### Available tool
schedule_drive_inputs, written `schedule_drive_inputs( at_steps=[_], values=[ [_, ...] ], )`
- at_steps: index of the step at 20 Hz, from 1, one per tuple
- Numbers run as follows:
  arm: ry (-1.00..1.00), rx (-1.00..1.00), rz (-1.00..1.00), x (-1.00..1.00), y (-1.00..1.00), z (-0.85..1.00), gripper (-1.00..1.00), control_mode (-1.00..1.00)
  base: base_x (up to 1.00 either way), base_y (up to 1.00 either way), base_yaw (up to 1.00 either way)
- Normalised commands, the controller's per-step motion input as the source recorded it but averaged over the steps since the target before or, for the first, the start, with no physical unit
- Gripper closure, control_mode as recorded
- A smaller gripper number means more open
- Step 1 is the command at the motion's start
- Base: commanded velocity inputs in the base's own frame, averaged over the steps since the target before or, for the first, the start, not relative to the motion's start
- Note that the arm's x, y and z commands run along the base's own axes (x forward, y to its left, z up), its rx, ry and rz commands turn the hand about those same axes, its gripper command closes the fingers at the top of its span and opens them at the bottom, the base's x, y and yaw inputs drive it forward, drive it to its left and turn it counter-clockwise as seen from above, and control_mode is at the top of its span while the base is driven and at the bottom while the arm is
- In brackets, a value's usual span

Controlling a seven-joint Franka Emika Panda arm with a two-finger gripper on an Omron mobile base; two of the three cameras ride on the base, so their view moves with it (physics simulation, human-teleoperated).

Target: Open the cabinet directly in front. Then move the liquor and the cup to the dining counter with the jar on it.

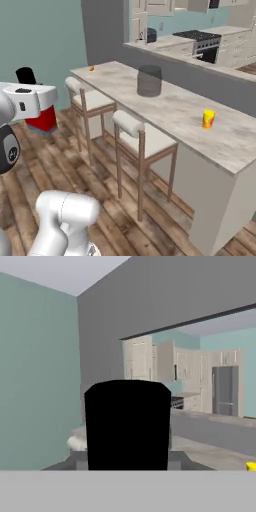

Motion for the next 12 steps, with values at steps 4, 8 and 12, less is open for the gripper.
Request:
schedule_drive_inputs(
  at_steps=[4,8,12],
  values=[
    [0.0,0.0,0.0,0.0,0.0,0.0,1.0,1.0,0.28,0.37,-0.46],
    [0.0,0.0,0.0,0.0,0.0,0.0,1.0,1.0,0.23,0.38,-0.45],
    [0.0,0.0,0.0,0.0,0.0,0.0,1.0,1.0,0.18,0.06,-0.43]
  ],
)
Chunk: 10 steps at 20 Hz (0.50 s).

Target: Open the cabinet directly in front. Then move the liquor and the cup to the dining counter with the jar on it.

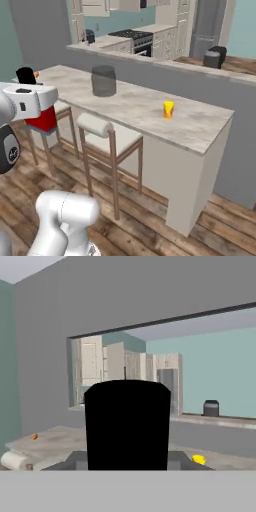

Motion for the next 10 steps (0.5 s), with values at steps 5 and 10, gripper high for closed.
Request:
schedule_drive_inputs(
  at_steps=[5,10],
  values=[
    [0.0,0.0,0.0,0.0,0.0,0.0,1.0,1.0,0.07,0.0,-0.38],
    [0.0,0.0,0.0,0.0,0.0,0.0,1.0,1.0,0.11,0.0,-0.37]
  ],
)
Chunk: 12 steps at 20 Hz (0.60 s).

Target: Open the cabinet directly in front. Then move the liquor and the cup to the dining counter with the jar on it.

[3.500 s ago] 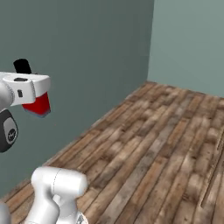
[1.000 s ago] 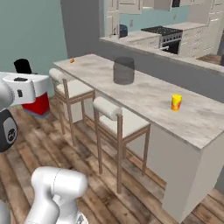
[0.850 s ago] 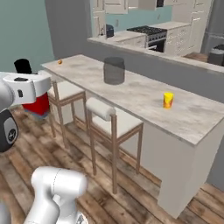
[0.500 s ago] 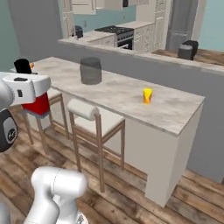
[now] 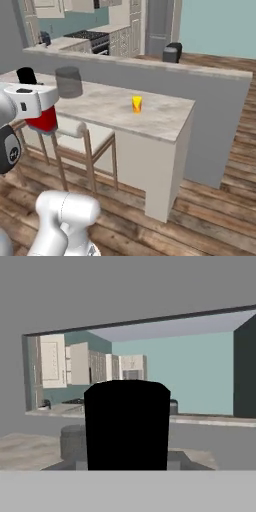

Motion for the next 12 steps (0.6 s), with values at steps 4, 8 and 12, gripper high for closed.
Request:
schedule_drive_inputs(
  at_steps=[4,8,12],
  values=[
    [0.0,0.0,0.0,0.0,0.0,0.0,1.0,1.0,0.13,0.0,-0.37],
    [0.0,0.0,0.0,0.0,0.0,0.0,1.0,1.0,0.13,0.0,-0.36],
    [0.0,0.0,0.0,0.0,0.0,0.0,1.0,1.0,0.26,0.04,-0.32]
  ],
)
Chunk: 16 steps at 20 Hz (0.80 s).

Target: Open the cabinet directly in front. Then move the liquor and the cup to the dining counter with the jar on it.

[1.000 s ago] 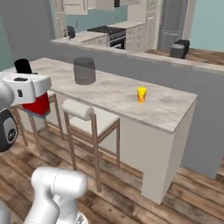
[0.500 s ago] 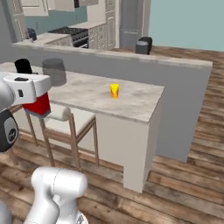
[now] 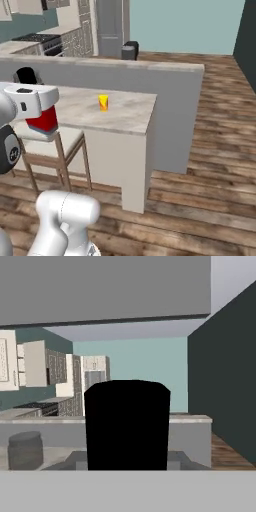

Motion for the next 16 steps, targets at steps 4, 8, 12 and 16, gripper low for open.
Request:
schedule_drive_inputs(
  at_steps=[4,8,12,16],
  values=[
    [0.0,0.0,0.0,0.0,0.0,0.0,1.0,1.0,0.44,0.24,-0.17],
    [0.0,0.0,0.0,0.0,0.0,0.0,1.0,1.0,0.46,0.1,-0.12],
    [0.0,0.0,0.0,0.0,0.0,0.0,1.0,1.0,0.51,0.07,-0.12],
    [0.0,0.0,0.0,0.0,0.0,0.0,1.0,1.0,0.44,0.13,-0.09]
  ],
)
